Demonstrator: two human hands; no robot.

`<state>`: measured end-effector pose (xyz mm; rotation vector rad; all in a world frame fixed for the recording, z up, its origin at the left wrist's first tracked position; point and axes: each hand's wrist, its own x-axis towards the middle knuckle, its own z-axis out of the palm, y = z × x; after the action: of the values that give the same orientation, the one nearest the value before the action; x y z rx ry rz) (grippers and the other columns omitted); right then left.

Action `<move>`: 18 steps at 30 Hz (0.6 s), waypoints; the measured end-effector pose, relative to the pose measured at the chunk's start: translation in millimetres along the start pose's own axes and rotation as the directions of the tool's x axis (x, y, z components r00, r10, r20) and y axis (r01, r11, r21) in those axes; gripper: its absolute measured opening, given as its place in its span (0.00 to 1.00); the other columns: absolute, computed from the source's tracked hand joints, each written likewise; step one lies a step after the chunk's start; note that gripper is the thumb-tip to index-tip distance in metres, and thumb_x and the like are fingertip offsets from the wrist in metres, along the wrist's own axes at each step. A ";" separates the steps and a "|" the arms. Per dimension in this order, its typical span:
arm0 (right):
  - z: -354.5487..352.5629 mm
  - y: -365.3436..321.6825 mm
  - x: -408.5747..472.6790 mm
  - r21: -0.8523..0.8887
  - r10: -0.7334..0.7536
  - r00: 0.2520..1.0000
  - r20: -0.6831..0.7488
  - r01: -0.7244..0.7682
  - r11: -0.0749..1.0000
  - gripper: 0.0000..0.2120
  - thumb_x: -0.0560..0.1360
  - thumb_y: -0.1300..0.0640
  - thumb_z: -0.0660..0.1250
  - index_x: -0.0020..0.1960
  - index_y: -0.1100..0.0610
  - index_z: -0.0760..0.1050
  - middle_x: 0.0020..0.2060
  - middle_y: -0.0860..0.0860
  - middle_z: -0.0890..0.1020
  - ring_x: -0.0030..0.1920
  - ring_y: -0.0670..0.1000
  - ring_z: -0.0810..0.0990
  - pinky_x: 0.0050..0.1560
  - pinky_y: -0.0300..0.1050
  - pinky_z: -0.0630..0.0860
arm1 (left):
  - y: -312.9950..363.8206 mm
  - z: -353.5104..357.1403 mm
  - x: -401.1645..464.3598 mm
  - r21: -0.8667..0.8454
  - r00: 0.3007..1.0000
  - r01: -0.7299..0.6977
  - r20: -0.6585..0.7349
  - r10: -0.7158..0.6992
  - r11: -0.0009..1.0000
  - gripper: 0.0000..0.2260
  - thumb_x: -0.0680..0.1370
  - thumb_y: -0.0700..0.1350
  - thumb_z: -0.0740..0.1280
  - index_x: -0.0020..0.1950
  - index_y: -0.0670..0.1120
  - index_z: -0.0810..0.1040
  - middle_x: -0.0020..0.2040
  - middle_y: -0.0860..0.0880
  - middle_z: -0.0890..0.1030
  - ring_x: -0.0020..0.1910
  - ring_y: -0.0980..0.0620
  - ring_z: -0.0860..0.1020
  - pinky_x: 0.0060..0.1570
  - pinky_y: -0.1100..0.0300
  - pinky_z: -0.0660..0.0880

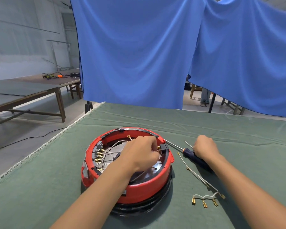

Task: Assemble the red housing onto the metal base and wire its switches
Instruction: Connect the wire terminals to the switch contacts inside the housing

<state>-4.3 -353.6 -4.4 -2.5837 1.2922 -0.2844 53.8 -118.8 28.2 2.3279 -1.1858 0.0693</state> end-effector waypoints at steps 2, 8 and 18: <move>2.0 -2.3 -11.1 0.057 -0.047 0.997 -0.063 0.051 0.997 0.07 0.73 0.63 0.61 0.47 0.61 0.76 0.50 0.60 0.81 0.52 0.62 0.78 0.44 0.45 0.69 | -0.2 -0.5 -0.1 -0.011 1.000 -0.001 -0.001 0.001 1.000 0.04 0.70 0.44 0.64 0.40 0.53 0.72 0.38 0.54 0.75 0.43 0.47 0.75 0.37 0.57 0.64; -7.5 -17.0 -53.7 0.412 -0.217 0.917 -0.336 0.350 0.841 0.05 0.71 0.61 0.66 0.40 0.52 0.74 0.38 0.48 0.80 0.42 0.53 0.79 0.41 0.44 0.70 | 1.9 -2.3 -4.0 -0.055 0.994 0.004 -0.109 -0.010 0.998 0.05 0.71 0.43 0.63 0.45 0.52 0.71 0.36 0.55 0.75 0.44 0.47 0.76 0.37 0.55 0.65; -52.4 -70.2 -113.1 0.899 -0.315 0.924 -0.216 0.314 0.306 0.09 0.69 0.69 0.72 0.38 0.58 0.75 0.29 0.52 0.79 0.28 0.51 0.80 0.25 0.44 0.77 | 8.1 -12.8 -12.8 -0.436 0.959 0.014 -0.248 -0.135 0.900 0.11 0.68 0.48 0.59 0.37 0.49 0.81 0.36 0.54 0.82 0.37 0.56 0.78 0.40 0.56 0.74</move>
<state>-32.4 -228.4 58.8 -1.7237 0.3073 -0.8149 42.1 -107.2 39.2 1.8981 -0.8683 0.0874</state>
